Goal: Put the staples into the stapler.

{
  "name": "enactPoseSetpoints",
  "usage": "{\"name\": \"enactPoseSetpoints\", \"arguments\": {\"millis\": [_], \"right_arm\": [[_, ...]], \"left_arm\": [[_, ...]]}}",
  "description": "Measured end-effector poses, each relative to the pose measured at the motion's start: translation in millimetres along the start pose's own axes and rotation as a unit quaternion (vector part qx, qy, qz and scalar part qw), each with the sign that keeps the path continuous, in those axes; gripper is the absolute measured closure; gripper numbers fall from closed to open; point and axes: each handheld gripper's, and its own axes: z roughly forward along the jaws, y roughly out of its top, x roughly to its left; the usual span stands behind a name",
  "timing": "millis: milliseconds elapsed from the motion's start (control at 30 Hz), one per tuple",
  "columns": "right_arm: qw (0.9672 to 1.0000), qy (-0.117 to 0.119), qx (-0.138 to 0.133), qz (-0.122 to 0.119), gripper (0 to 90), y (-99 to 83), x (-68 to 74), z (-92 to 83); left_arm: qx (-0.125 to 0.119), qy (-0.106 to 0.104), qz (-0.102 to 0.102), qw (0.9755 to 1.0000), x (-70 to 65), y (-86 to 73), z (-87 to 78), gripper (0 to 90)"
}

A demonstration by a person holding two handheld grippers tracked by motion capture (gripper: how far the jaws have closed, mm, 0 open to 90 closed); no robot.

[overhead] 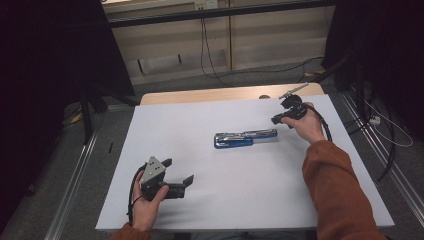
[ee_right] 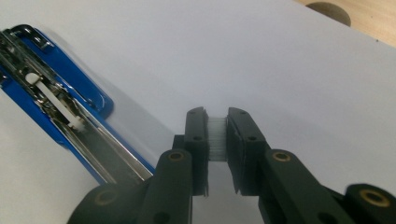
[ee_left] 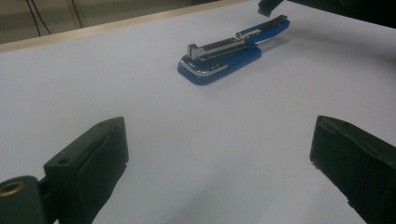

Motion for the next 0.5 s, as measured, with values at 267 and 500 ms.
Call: {"name": "enactPoseSetpoints", "arguments": {"millis": [267,500], "right_arm": [[0.9997,0.002,-0.024,-0.007,79.2,3.7,3.5,-6.8],[0.9985,0.013,-0.043,-0.029,79.2,9.3,13.4,-8.8]], "left_arm": [[0.0,0.0,0.0,1.0,0.2,0.1,0.0,4.6],[-0.001,0.001,0.0,1.0,0.5,0.1,-0.2,4.6]]}}
